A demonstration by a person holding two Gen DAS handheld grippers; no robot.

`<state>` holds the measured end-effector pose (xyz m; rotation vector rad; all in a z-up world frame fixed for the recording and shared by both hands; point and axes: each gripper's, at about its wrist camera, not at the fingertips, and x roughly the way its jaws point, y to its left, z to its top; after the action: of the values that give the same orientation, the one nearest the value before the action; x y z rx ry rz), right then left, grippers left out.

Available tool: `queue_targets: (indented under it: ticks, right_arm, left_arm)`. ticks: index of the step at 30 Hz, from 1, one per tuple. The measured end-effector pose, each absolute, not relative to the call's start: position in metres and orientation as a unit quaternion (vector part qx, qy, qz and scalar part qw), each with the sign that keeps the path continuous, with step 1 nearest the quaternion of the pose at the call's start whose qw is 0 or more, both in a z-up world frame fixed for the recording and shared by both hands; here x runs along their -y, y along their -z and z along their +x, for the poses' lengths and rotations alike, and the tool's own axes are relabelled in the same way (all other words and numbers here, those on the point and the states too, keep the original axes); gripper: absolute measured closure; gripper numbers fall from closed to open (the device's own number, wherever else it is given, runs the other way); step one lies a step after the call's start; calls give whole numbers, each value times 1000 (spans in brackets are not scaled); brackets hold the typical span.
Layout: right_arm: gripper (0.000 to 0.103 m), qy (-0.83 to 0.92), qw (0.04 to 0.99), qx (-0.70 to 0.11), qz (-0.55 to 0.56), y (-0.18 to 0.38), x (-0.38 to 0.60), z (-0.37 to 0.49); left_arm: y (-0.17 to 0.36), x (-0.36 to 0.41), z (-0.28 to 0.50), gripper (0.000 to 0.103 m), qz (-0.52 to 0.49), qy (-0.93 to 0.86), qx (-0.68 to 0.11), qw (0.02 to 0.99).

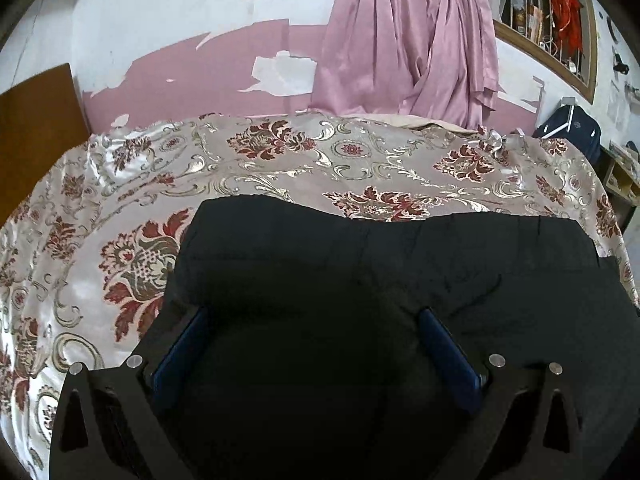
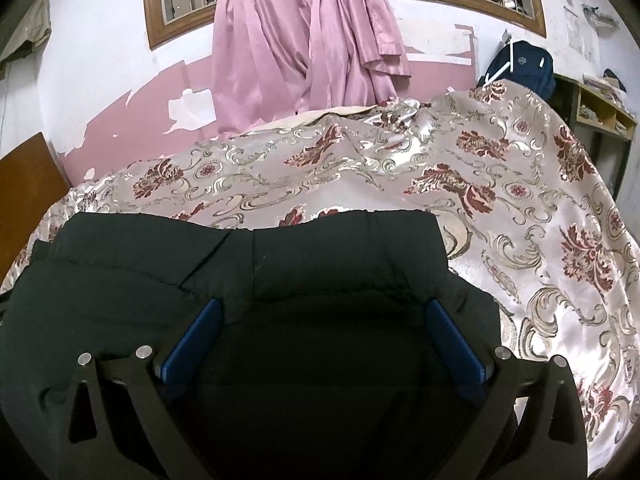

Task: Fold large clothes
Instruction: 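Grasp the folded jacket edge with both tools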

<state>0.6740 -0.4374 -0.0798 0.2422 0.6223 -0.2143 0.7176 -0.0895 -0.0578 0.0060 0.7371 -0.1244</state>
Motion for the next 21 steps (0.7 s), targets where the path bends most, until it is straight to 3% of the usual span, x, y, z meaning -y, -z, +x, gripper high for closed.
queue_targets:
  ticks: [21]
  right_arm:
    - [2,113,939,-303,117,93,435,676]
  left_arm:
    - [69,93,719,0,0,60,-354,933]
